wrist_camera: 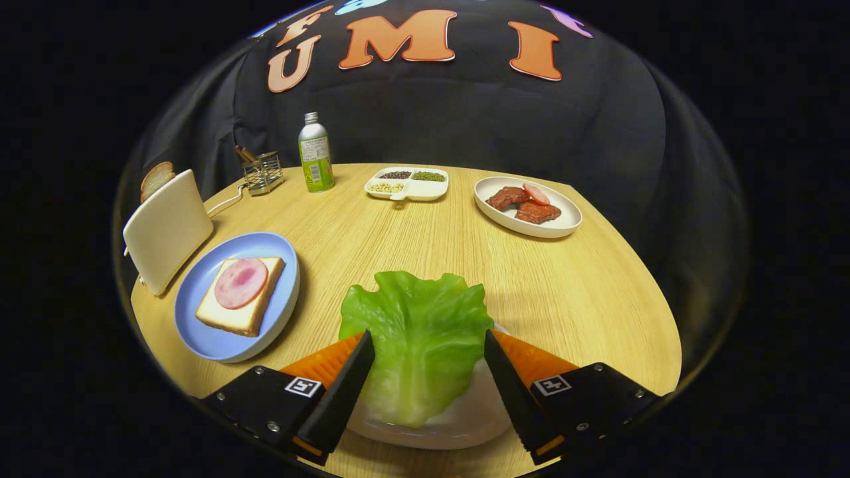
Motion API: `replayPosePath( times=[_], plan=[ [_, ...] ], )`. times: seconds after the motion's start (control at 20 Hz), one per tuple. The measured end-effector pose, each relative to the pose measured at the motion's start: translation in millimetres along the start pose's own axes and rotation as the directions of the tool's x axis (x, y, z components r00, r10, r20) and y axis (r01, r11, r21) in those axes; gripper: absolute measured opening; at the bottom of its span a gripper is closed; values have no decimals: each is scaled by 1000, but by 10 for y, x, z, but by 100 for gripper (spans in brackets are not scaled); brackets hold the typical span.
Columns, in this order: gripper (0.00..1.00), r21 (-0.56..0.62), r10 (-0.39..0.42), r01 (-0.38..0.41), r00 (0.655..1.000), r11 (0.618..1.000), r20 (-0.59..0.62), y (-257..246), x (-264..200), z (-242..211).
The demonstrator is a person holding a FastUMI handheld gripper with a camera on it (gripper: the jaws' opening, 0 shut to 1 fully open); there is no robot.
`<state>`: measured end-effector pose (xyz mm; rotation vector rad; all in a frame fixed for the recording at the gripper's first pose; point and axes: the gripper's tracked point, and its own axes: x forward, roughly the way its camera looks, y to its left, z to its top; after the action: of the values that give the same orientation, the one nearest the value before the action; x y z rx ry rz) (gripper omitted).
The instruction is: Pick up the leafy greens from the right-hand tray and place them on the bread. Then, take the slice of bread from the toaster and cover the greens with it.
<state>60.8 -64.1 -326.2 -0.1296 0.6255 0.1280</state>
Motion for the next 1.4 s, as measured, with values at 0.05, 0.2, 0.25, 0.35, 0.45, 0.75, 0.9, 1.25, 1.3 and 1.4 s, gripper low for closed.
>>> replayPosePath(
  times=[0.05, 0.2, 0.25, 0.35, 0.45, 0.75, 0.9, 1.25, 1.3, 1.4],
  plan=[
    [100, -9, -1, 1, 1000, 1000, -9, 5, 24, -21],
    [100, -15, 3, -3, 1000, 1000, -18, 12, 47, -50],
    [99, -12, 6, -6, 1000, 1000, -19, 18, 51, -54],
    [99, -6, 6, -6, 1000, 1000, -23, 22, 63, -52],
    [99, 8, 7, -7, 1000, 1000, -29, 21, 57, -77],
    [76, 4, 35, -34, 998, 999, -44, 169, 57, -98],
    [54, -8, 46, -47, 998, 999, -47, 247, 39, -88],
    [5, -46, 29, -32, 998, 998, -54, 320, 8, -81],
    [5, -36, 29, -31, 998, 999, -53, 318, -21, -64],
    [4, -17, 26, -27, 999, 999, -45, 313, -68, -16]
  ],
)
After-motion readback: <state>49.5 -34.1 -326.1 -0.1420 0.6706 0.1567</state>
